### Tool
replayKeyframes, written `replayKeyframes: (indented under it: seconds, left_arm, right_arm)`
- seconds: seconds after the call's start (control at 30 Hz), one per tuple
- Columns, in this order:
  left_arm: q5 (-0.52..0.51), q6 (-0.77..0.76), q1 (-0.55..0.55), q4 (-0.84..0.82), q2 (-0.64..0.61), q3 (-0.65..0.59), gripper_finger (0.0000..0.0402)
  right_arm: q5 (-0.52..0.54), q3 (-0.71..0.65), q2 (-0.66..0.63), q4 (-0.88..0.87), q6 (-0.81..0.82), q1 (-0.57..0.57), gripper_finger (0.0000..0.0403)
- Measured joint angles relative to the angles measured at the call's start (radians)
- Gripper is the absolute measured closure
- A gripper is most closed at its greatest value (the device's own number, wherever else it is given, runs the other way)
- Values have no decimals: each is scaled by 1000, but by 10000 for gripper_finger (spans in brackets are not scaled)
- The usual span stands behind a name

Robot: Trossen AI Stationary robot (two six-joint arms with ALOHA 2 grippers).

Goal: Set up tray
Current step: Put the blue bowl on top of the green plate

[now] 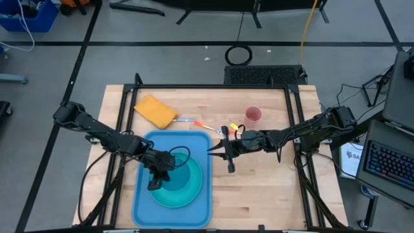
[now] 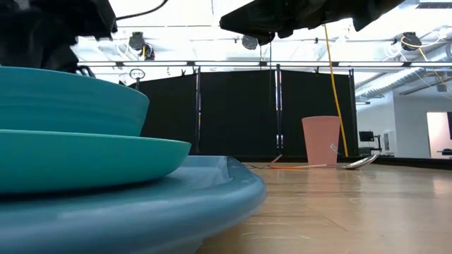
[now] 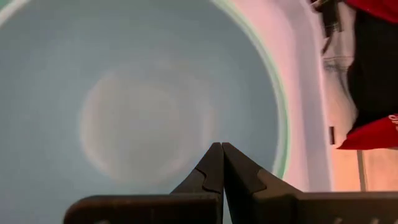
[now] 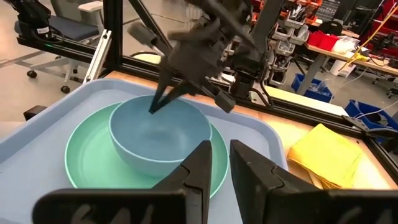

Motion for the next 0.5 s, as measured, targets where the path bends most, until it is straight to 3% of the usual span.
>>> replayKeyframes:
  seconds: [0.5]
  left_arm:
    - [65,-33,2,-7,43,0,400]
  right_arm:
    - [0,0,0,0,0,0,355]
